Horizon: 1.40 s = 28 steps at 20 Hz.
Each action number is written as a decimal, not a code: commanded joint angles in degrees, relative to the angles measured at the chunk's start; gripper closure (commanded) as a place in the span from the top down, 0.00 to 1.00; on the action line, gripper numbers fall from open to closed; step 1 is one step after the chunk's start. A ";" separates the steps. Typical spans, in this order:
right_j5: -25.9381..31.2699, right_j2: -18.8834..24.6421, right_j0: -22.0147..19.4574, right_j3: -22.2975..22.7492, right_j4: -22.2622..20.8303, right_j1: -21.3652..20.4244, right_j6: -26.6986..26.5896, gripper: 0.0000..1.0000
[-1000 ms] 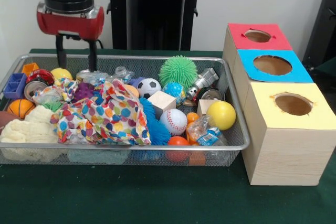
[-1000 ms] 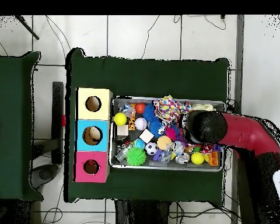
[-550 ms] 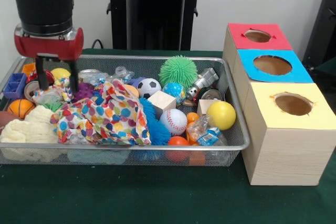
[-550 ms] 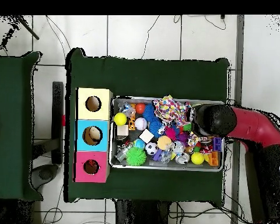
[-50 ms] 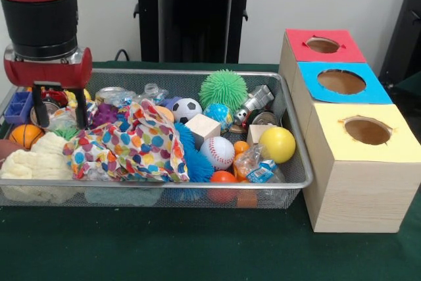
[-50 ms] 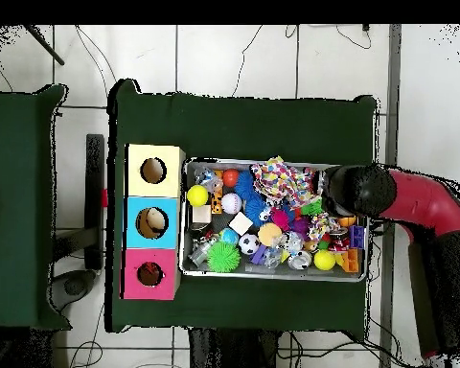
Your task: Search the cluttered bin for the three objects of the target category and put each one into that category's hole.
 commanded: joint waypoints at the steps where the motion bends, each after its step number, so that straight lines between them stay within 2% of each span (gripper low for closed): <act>1: 6.81 5.10 -0.81 -3.25 -3.48 2.97 -19.42 1.00; 7: 4.08 3.36 -0.99 -3.52 -5.62 7.23 -17.52 1.00; 10: 3.37 3.56 -1.68 -4.58 -5.80 9.37 -18.29 1.00; 19: -2.66 4.27 -3.67 -1.80 -6.84 13.47 -14.65 1.00; 25: -7.88 2.83 -2.55 2.91 -7.74 14.09 -7.31 1.00; 28: -11.85 0.81 -0.82 6.10 -7.95 13.75 -0.65 1.00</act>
